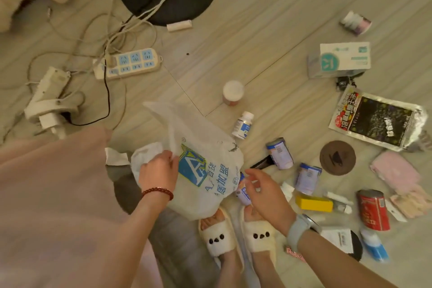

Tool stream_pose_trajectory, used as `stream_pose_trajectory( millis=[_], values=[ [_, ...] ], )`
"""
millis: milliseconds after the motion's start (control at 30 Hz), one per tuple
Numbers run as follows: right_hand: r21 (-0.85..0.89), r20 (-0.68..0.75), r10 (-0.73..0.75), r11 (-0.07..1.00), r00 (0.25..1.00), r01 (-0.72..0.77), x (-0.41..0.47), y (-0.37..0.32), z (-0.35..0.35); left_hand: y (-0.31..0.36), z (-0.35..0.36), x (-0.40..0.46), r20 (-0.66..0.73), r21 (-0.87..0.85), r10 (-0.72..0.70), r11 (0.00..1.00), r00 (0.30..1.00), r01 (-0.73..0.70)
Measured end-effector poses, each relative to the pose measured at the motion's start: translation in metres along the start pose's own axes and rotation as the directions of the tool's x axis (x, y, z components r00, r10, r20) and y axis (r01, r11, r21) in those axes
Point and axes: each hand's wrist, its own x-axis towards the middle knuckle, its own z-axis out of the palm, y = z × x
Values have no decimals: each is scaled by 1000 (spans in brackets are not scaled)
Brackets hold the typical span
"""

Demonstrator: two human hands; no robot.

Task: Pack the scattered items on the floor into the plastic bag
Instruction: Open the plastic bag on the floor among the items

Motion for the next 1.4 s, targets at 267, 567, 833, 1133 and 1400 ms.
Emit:
stream_pose_trajectory(
  millis=[267,567,833,1133,1400],
  values=[
    [169,-4,-183,969,983,181,-82,-81,-65,129,-123,-87,415,-830,-217,308,883,466],
    [258,-349,-132,938,928,231,-142,-116,-177,237,-217,-173,356,-756,2,589,935,286],
    [264,-470,-65,941,880,210,-161,-89,-263,295,-215,-166,214,175,646,713,733,-679],
    [216,-632,207,973,747,-87,-155,-37,-311,374,-187,-121,551,-104,652,673,521,-733],
    [800,-478,720,593,504,-89,-60,-85,-316,458,-174,-27,695,-237,553,780,460,-580]
  ],
)
